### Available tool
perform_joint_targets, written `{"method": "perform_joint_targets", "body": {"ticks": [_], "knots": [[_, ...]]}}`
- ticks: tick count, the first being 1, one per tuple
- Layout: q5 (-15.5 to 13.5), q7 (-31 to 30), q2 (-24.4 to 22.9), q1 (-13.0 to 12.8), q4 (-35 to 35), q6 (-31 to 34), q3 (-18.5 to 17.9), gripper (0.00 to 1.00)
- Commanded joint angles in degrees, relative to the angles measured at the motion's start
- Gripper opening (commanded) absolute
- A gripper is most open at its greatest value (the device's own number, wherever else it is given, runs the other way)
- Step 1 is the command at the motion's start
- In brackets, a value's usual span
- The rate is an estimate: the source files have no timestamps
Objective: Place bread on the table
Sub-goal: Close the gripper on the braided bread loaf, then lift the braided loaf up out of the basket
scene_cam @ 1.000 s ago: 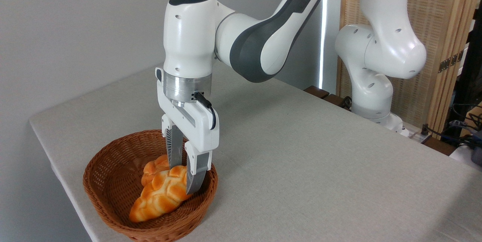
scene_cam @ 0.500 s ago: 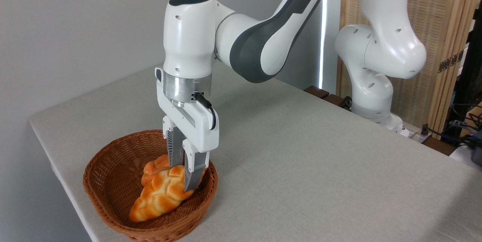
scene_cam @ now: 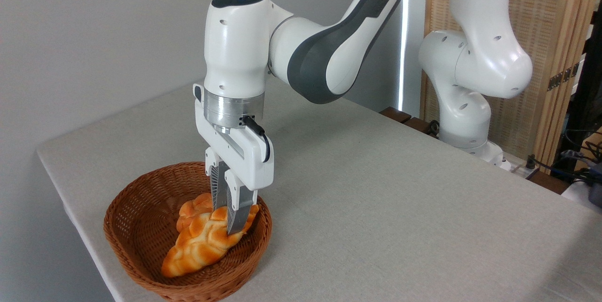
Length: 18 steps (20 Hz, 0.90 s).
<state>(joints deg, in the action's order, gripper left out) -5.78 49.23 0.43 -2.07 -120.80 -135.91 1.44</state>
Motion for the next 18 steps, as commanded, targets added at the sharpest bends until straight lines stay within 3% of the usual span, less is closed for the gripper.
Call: {"method": "perform_joint_targets", "body": {"ticks": [1,15,18], "knots": [[-2.65,0.78,-0.87,-0.22,-0.57,-1.72,-0.13,0.42],[-5.2,0.07,-4.03,-0.22,-0.31,0.82,-0.39,0.39],[-7.14,-0.1,-5.0,-0.22,-0.13,1.62,-0.56,0.39]]}}
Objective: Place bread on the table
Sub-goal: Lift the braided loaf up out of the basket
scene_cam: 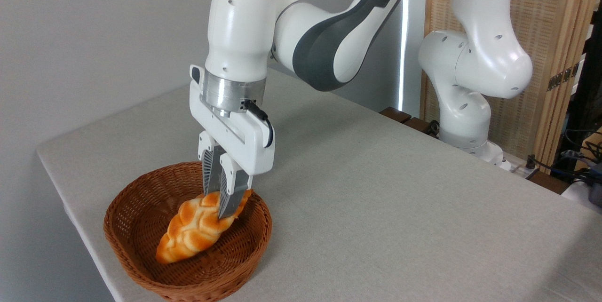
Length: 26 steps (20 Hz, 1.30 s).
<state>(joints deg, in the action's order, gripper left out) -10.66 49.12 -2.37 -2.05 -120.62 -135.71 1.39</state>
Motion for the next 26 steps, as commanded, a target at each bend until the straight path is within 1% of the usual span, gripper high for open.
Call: {"method": "perform_joint_targets", "body": {"ticks": [1,3,8,13,15,17,18,21,24,25,26], "knots": [[-2.26,0.01,-2.37,-0.24,-0.32,1.5,-0.6,0.39],[-2.35,0.01,-3.51,-0.24,-0.32,2.64,-0.68,0.39],[-2.35,0.1,-8.34,-0.32,-0.49,9.4,-0.68,0.39],[-2.26,0.62,-14.49,-0.5,-0.58,20.73,-0.77,0.39],[-2.17,0.71,-16.25,-0.76,-0.76,24.77,-0.68,0.39],[-2.17,0.71,-17.75,-0.94,-0.93,29.17,-0.68,0.43],[-2.09,0.71,-18.36,-0.94,-1.46,30.41,-0.68,0.43],[-1.74,0.8,-19.77,-1.2,-4.44,30.86,-0.07,0.43],[-1.12,0.98,-19.77,-2.96,-7.25,29.72,0.02,0.43],[-0.34,0.98,-19.86,-3.74,-8.31,28.59,0.02,0.43],[0.02,0.89,-20.3,-3.84,-9.8,27.01,0.02,0.43]]}}
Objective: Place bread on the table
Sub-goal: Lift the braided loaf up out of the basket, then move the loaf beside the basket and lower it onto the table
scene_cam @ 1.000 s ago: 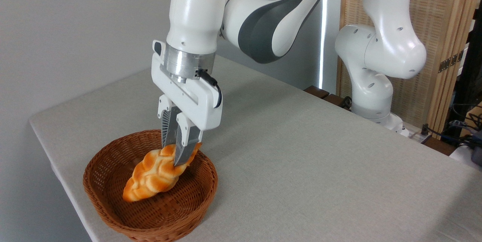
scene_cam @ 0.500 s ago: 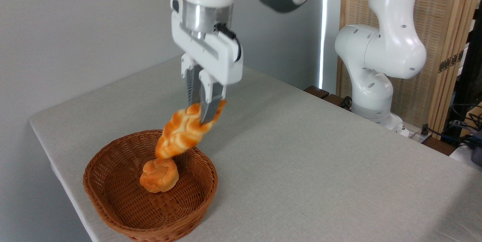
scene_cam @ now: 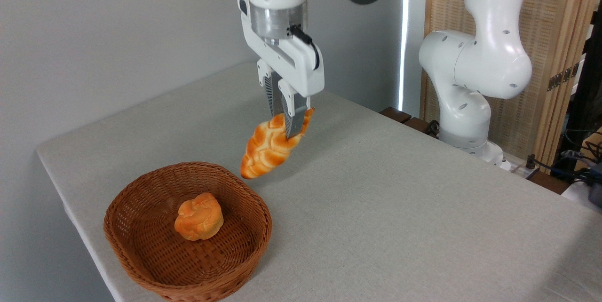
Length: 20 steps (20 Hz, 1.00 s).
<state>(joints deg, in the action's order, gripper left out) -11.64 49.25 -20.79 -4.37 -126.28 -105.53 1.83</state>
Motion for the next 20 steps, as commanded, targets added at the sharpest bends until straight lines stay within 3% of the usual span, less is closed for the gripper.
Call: {"method": "perform_joint_targets", "body": {"ticks": [1,6,14,20], "knots": [[1.01,0.76,-2.76,-1.61,-5.72,-5.11,-0.33,0.43],[1.01,0.59,-2.85,-2.4,-8.37,-9.17,0.98,0.43],[1.01,0.59,-2.68,-2.4,-8.81,-9.08,1.78,0.8],[1.01,0.59,-2.68,-2.4,-8.9,-9.0,1.78,0.81]]}}
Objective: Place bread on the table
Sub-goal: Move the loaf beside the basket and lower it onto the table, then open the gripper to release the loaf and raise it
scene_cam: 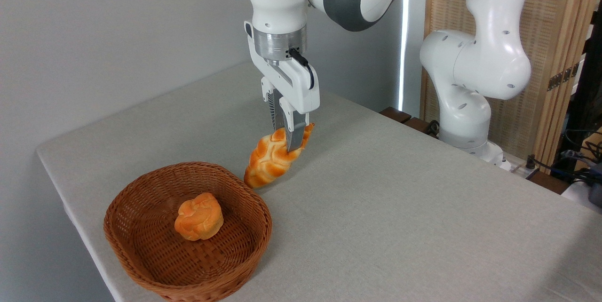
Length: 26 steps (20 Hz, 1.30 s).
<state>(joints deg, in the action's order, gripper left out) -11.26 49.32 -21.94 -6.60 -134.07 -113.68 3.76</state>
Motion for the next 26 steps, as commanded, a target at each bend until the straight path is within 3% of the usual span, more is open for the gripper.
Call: {"method": "perform_joint_targets", "body": {"ticks": [1,11,15,17,22,26], "knots": [[0.62,0.51,-1.52,-0.17,-1.1,-0.85,-0.16,0.82],[0.53,0.34,-1.52,-0.17,-1.02,-0.85,-0.16,0.89],[0.53,-0.1,-1.61,-0.08,-0.4,-0.85,-0.25,1.0],[0.44,-0.89,-1.52,-0.08,0.38,-0.67,-0.51,1.0],[0.53,-5.81,0.93,0.01,7.32,1.08,-1.47,1.0],[2.54,-5.81,3.48,0.01,14.52,8.09,-3.93,1.0]]}}
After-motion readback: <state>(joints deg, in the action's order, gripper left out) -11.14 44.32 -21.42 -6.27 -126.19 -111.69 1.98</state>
